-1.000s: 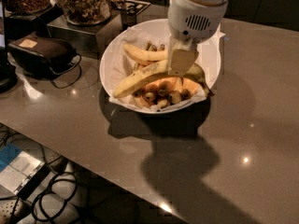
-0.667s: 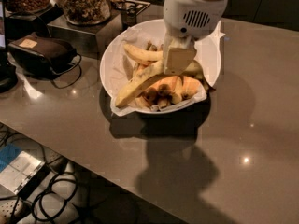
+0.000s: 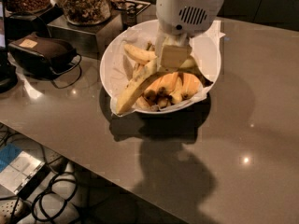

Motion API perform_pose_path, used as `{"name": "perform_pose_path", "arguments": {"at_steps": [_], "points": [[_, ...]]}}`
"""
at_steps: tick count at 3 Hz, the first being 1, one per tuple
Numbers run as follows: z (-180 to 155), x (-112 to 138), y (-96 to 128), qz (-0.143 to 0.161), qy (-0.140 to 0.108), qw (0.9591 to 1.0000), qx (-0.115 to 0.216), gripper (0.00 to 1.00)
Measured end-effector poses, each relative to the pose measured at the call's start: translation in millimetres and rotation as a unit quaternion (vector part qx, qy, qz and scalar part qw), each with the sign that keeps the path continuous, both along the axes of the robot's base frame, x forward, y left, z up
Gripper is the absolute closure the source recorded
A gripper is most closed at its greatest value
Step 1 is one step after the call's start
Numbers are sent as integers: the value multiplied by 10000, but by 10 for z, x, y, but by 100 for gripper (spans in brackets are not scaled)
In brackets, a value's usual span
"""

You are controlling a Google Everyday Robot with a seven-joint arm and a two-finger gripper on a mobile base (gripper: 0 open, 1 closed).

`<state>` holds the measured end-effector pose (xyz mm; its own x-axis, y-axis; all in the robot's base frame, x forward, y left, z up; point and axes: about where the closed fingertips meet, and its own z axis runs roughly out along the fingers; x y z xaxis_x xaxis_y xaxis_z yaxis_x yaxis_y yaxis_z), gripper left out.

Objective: Pick banana from white bowl

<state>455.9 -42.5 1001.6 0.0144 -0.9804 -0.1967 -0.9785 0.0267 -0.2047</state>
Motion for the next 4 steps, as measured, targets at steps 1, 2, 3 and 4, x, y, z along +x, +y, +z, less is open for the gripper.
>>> {"name": "perform_pose_path", "arguments": {"at_steps": [1,2,3,4], "points": [[123,-122,227,264,-209,9994,-4,100],[269,-261,495,584,-351,9977,-16,100],[374,-344,700,812,-453,9957,-32,100],[447,-392,868,997,-520,9937,-41,100]]}}
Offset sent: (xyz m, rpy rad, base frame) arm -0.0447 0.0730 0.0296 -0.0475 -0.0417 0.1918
